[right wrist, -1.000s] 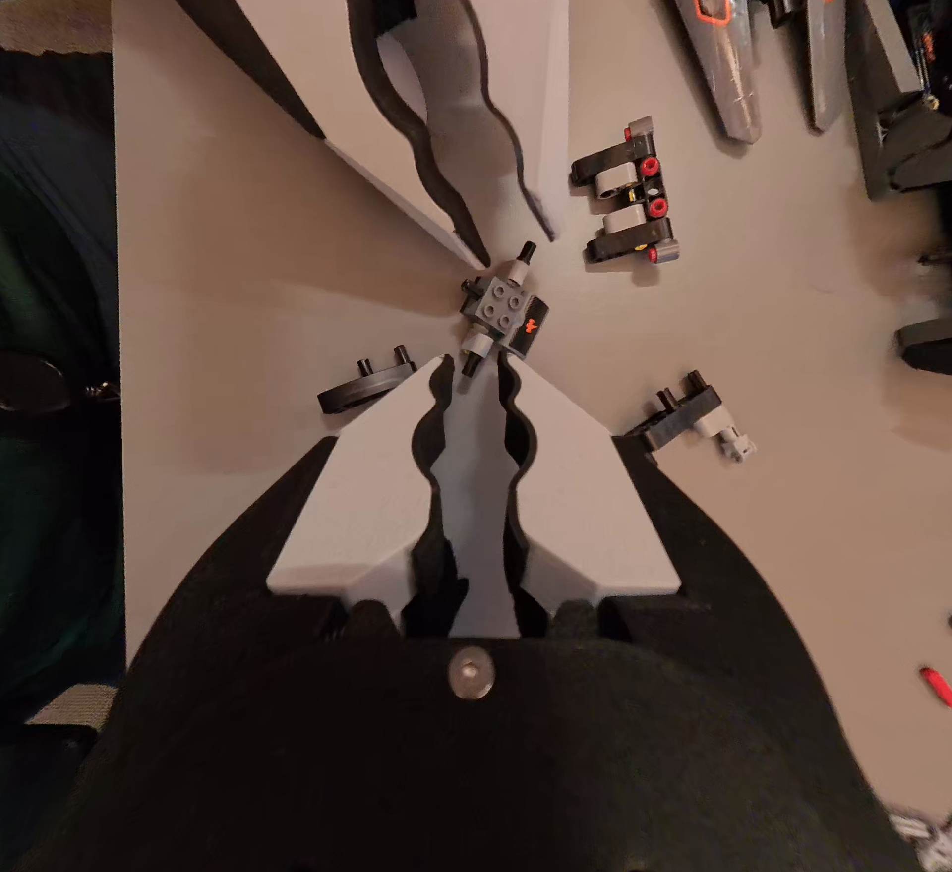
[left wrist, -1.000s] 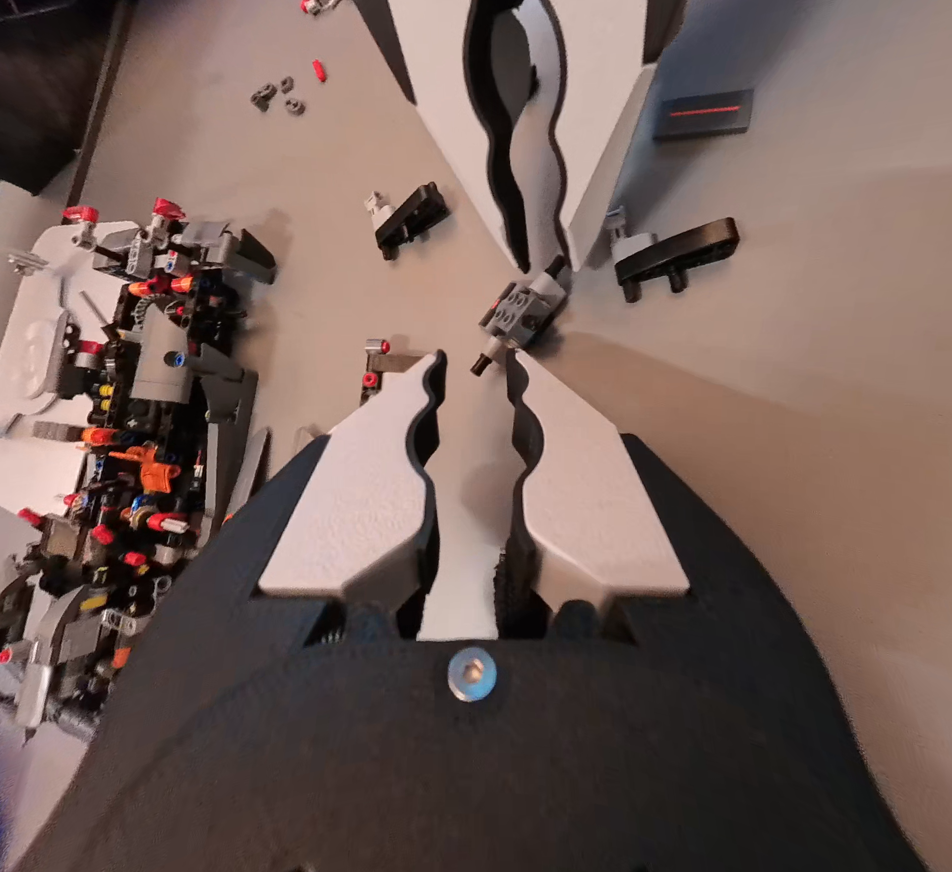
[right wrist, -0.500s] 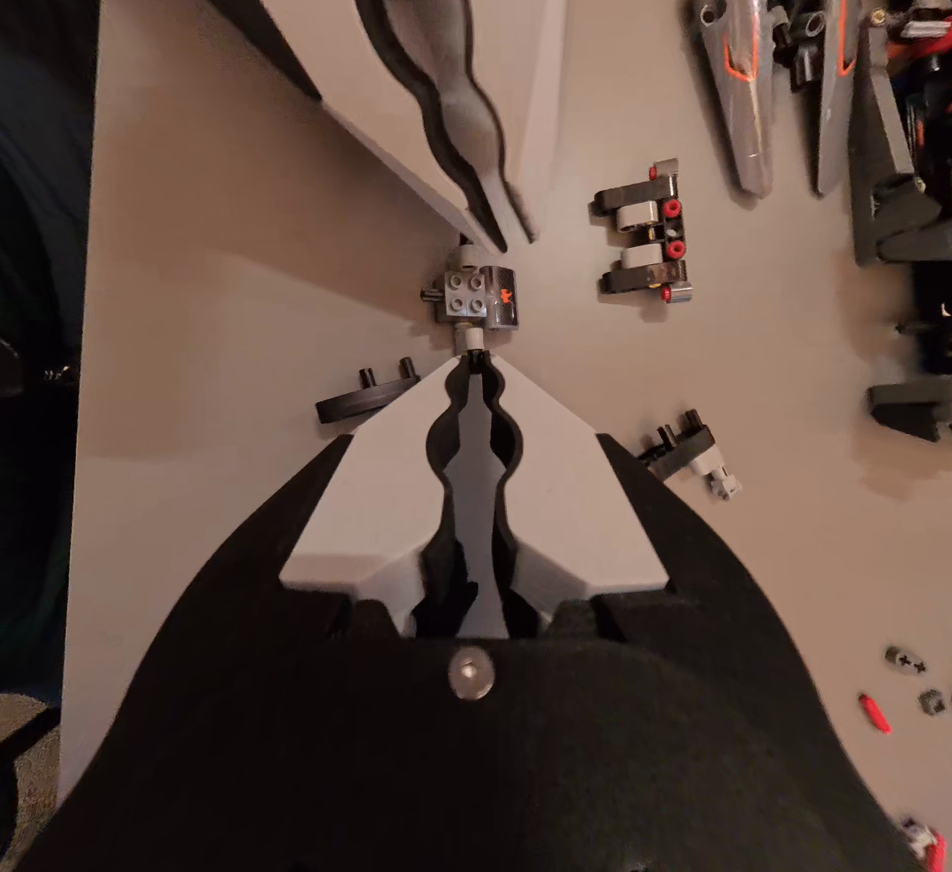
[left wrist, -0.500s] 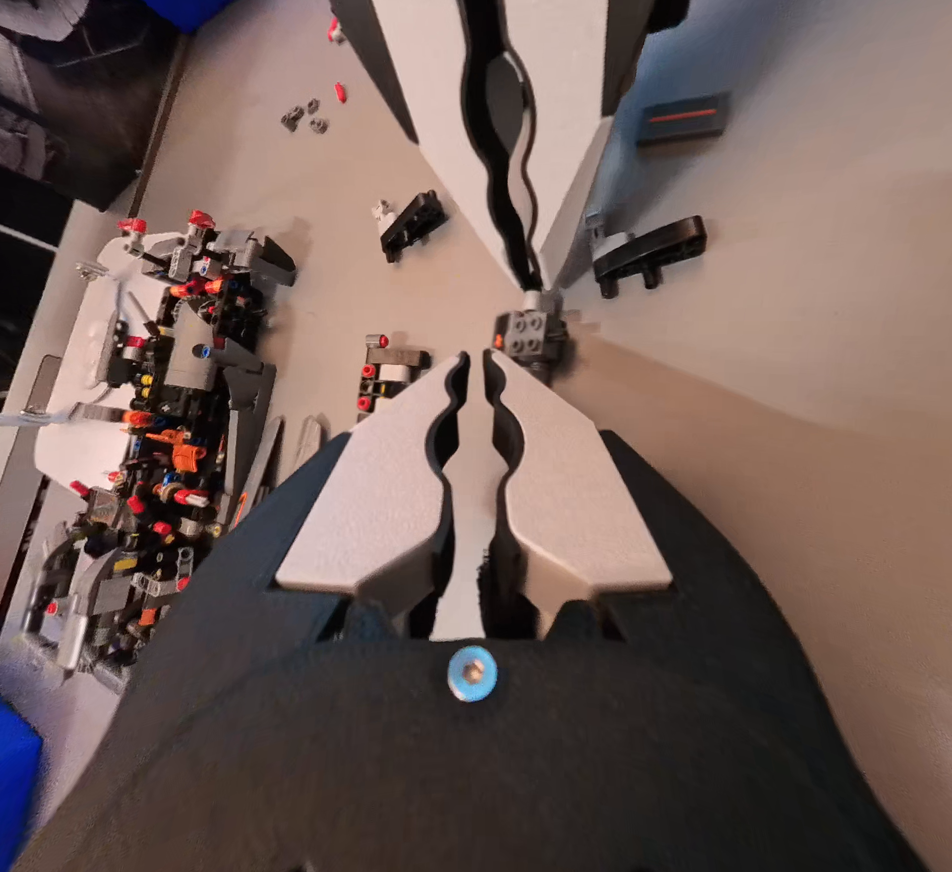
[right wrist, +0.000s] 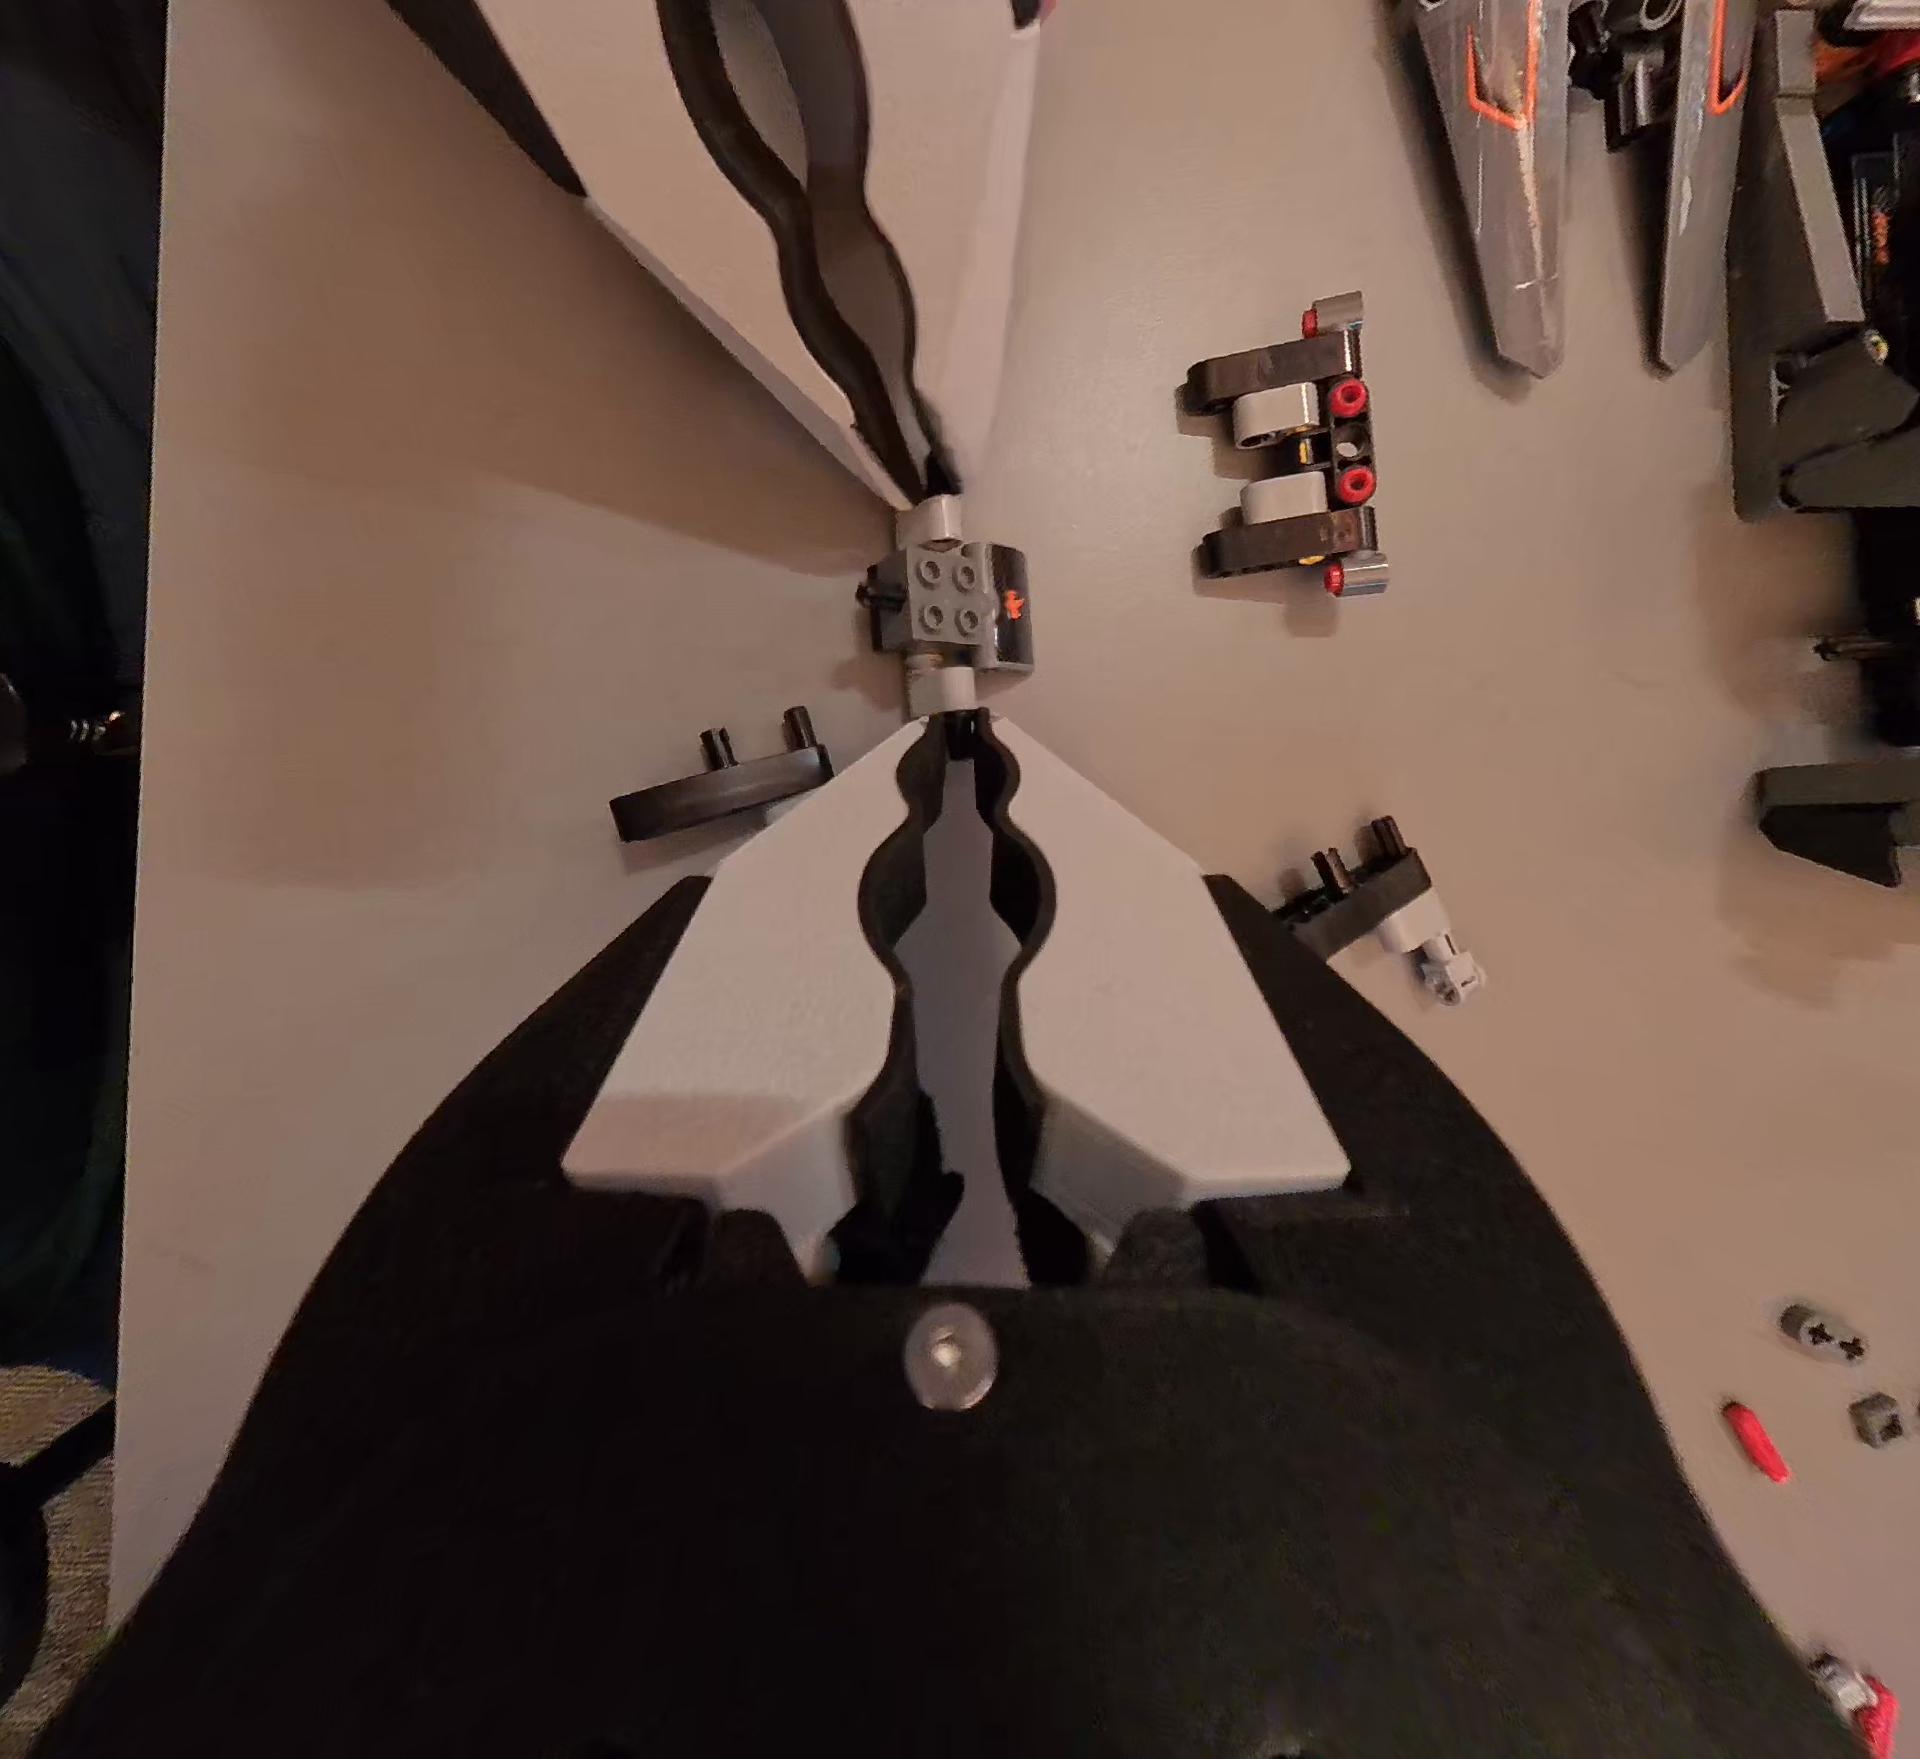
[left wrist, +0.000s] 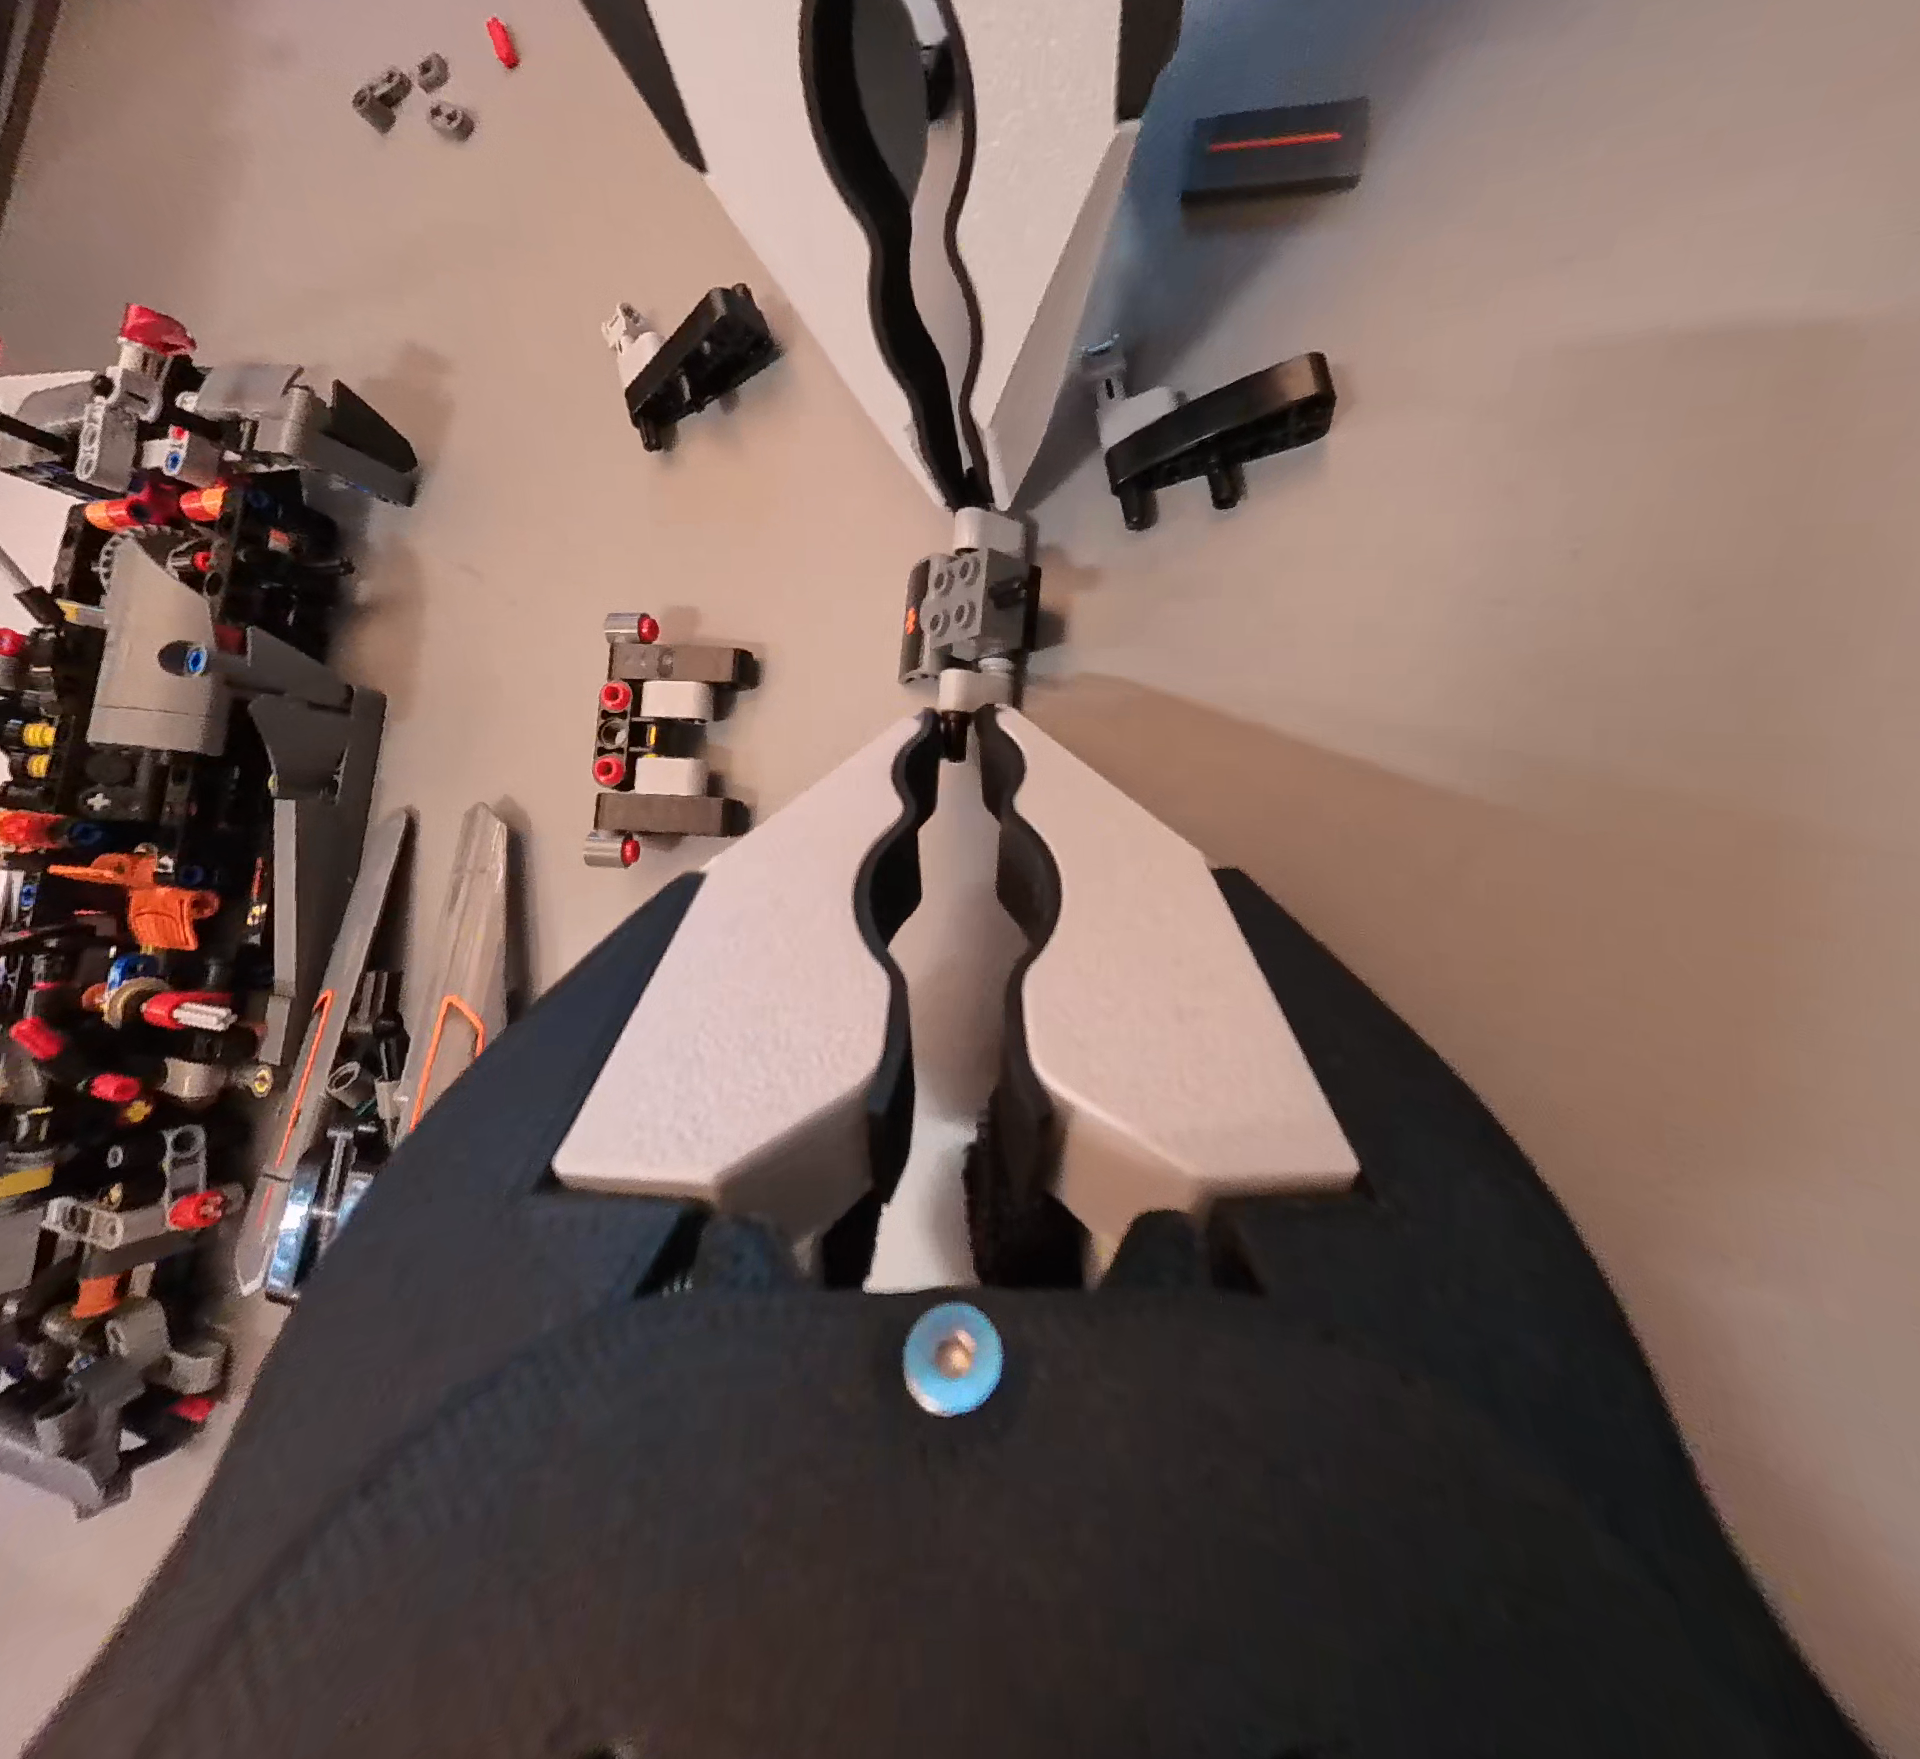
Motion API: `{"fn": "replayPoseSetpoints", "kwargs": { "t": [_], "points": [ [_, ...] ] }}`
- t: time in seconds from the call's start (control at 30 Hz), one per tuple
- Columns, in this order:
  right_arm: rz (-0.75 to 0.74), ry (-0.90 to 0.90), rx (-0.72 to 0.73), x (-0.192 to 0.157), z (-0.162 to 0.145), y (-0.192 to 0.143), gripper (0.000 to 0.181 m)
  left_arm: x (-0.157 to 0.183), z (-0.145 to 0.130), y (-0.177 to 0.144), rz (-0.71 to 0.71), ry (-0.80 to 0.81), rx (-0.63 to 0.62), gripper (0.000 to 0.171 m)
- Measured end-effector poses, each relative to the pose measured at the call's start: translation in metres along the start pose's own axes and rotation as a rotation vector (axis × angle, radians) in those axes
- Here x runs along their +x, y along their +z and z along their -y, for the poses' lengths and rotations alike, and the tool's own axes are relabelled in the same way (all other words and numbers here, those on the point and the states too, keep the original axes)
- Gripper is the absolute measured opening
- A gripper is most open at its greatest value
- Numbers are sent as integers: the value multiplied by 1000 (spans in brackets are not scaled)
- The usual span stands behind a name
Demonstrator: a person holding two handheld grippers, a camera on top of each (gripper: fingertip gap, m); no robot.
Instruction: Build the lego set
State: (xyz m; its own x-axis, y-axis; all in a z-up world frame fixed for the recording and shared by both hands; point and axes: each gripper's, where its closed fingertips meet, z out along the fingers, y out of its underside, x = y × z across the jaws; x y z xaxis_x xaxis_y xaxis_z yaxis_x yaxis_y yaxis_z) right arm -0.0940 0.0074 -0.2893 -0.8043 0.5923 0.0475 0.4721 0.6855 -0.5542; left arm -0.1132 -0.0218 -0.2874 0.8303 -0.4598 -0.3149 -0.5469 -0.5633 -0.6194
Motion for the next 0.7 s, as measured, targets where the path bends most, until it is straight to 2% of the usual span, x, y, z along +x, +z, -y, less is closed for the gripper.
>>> {"fn": "replayPoseSetpoints", "kwargs": {
  "t": [0.23, 0.4, 0.57, 0.7],
  "points": [
    [50, 62, 81, 1, 12, -10, 19, -1, 2, 2, 54, 48, -2, 3],
    [36, 68, 84, 9, 13, -6, 7, 1, 4, 2, 80, 114, -10, 3],
    [115, 131, 132, 9, 16, -7, 8, -1, 4, 1, 105, 145, -21, 3],
    [108, 113, 95, 10, 11, 1, 3, 1, 5, 2, 103, 174, -20, 3]
  ]
}}
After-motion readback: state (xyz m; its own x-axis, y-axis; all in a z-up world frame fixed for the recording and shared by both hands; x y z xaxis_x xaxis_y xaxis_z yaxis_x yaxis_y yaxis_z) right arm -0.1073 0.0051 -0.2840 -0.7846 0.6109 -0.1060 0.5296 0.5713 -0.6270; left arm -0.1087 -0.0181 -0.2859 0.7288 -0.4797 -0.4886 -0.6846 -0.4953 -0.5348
